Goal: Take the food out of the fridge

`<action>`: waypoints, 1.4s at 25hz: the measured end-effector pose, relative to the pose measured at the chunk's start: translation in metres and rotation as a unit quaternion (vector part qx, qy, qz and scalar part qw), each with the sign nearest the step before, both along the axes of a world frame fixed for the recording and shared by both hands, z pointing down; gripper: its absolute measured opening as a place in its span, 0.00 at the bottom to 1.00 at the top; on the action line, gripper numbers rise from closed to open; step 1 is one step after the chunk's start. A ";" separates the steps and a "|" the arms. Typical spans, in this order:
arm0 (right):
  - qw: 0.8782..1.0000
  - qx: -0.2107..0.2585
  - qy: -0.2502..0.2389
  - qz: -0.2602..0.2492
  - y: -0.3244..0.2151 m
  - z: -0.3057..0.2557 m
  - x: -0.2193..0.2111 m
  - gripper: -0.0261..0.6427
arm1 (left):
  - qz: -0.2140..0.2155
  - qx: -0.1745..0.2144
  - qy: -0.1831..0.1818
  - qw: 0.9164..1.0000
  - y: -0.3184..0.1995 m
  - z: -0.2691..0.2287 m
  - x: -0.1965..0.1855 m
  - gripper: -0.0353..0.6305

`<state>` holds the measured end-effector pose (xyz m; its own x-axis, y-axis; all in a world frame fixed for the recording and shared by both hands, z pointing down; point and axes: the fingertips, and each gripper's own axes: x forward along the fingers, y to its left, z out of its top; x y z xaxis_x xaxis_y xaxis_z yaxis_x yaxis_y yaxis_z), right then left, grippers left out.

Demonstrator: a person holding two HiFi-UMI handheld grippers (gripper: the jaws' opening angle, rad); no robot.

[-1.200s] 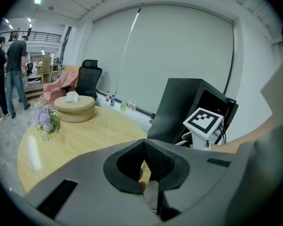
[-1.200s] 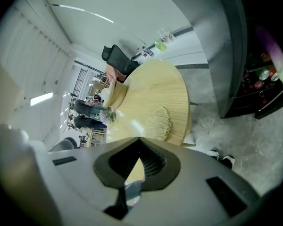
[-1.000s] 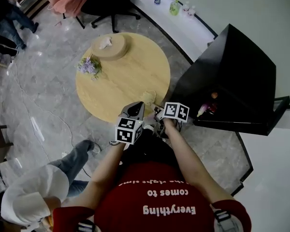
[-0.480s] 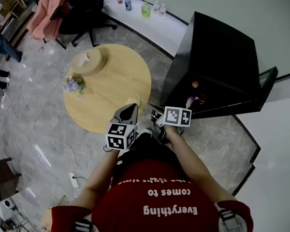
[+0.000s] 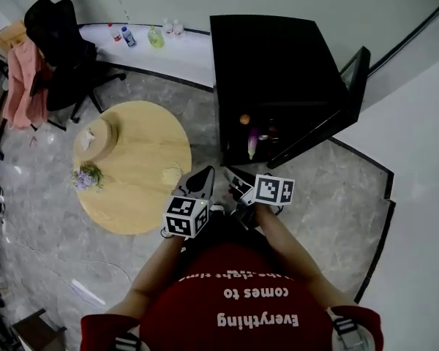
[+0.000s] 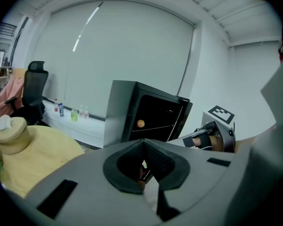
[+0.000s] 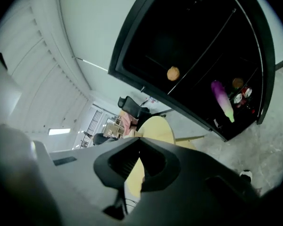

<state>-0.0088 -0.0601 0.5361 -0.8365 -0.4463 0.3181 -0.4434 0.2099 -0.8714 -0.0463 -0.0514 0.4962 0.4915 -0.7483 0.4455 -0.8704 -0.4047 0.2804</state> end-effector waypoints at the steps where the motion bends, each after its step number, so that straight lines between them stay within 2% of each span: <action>1: 1.000 0.003 -0.001 0.013 -0.002 -0.001 0.010 0.06 | 0.013 0.001 0.001 1.000 -0.003 0.000 0.010 0.06; 8: 0.997 0.008 0.000 0.079 -0.006 -0.004 0.063 0.06 | 0.091 0.011 -0.009 0.996 -0.013 -0.003 0.069 0.06; 14: 0.994 0.014 0.011 0.106 -0.004 -0.002 0.087 0.06 | 0.125 0.003 -0.010 0.992 -0.013 0.005 0.097 0.06; 18: 0.988 0.069 0.074 0.114 -0.009 -0.003 0.100 0.06 | 0.132 0.000 -0.011 0.991 -0.015 0.013 0.107 0.06; 23: 0.982 0.074 0.134 0.109 -0.019 0.015 0.109 0.06 | 0.125 -0.004 -0.016 0.992 -0.026 0.023 0.112 0.06; 24: 0.980 0.074 0.148 0.110 -0.022 0.020 0.111 0.07 | 0.123 -0.004 -0.017 0.992 -0.028 0.025 0.112 0.06; 27: 0.973 0.068 0.188 0.114 -0.039 0.041 0.118 0.22 | 0.116 -0.004 -0.023 0.993 -0.035 0.030 0.108 0.06; 31: 0.955 0.061 0.267 0.116 -0.067 0.080 0.129 0.27 | 0.108 -0.009 -0.042 0.993 -0.043 0.044 0.104 0.06; 35: 0.942 0.058 0.312 0.112 -0.093 0.111 0.126 0.32 | 0.108 -0.017 -0.065 0.992 -0.049 0.060 0.100 0.06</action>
<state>0.1167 -0.1527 0.6470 -0.3831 -0.6513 0.6550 -0.9062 0.1275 -0.4032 0.0534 -0.1004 0.5558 0.5750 -0.6158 0.5387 -0.7945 -0.5776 0.1878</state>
